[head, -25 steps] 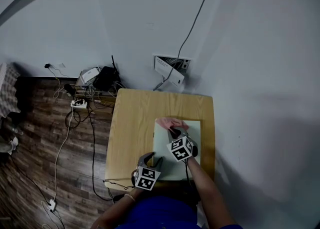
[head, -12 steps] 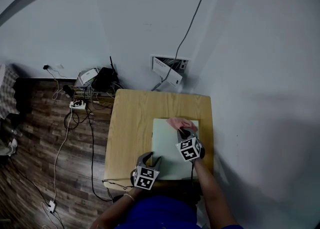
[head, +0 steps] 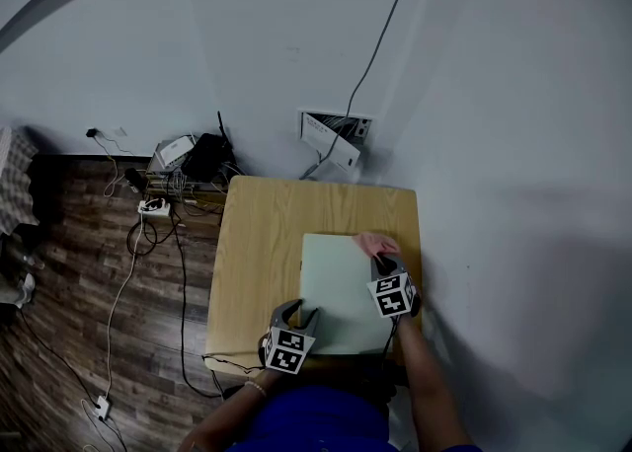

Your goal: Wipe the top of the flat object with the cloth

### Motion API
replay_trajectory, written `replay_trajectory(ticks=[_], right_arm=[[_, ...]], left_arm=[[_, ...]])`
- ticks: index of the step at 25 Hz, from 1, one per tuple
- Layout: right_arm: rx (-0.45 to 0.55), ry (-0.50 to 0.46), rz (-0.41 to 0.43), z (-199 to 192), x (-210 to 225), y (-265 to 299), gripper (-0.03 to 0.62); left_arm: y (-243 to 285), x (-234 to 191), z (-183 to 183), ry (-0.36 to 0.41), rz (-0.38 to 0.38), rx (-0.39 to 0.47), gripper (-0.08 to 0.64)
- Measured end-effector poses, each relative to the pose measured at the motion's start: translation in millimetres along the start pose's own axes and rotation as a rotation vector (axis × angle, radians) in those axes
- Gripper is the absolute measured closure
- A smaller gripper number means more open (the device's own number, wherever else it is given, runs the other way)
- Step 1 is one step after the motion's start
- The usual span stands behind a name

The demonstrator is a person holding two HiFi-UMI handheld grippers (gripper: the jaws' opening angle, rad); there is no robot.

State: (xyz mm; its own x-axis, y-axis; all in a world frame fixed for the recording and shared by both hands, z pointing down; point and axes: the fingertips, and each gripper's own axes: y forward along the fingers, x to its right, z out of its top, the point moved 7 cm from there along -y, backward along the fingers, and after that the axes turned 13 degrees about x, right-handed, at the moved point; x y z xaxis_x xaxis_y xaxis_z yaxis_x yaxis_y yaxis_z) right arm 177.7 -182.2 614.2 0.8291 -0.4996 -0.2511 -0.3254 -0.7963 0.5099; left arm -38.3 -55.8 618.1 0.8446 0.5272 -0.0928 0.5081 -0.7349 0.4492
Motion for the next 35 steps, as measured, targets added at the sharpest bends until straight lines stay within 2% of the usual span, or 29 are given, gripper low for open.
replay_trajectory(ticks=[4,21,24,27,30,35], right_arm=[[0.007,0.041,-0.030,-5.5,7.5,-4.3,0.575],[0.006,0.027,-0.037,-5.4,6.9,-3.7,0.576],[0.015,0.062,-0.050,-4.3,7.2,-6.4,0.575],[0.103,0.146,-0.084,11.6,10.0,-19.7,0.576],[0.216,0.177,-0.078,35.5,9.8,-37.1,0.577],[0.337,0.137,0.045,70.9,-12.6,-63.4,0.577]], left_arm=[[-0.4,0.1,0.4,-0.002,0.001,0.000,0.390],[-0.6,-0.4,1.1,-0.002,0.003,0.005,0.390],[-1.1,-1.3,0.3,-0.007,0.003,0.003,0.390],[-1.6,-1.5,0.6,-0.007,0.003,0.003,0.390],[-1.4,-1.4,1.3,-0.008,0.005,0.005,0.390],[-1.4,-1.2,1.8,-0.009,0.004,0.004,0.390]])
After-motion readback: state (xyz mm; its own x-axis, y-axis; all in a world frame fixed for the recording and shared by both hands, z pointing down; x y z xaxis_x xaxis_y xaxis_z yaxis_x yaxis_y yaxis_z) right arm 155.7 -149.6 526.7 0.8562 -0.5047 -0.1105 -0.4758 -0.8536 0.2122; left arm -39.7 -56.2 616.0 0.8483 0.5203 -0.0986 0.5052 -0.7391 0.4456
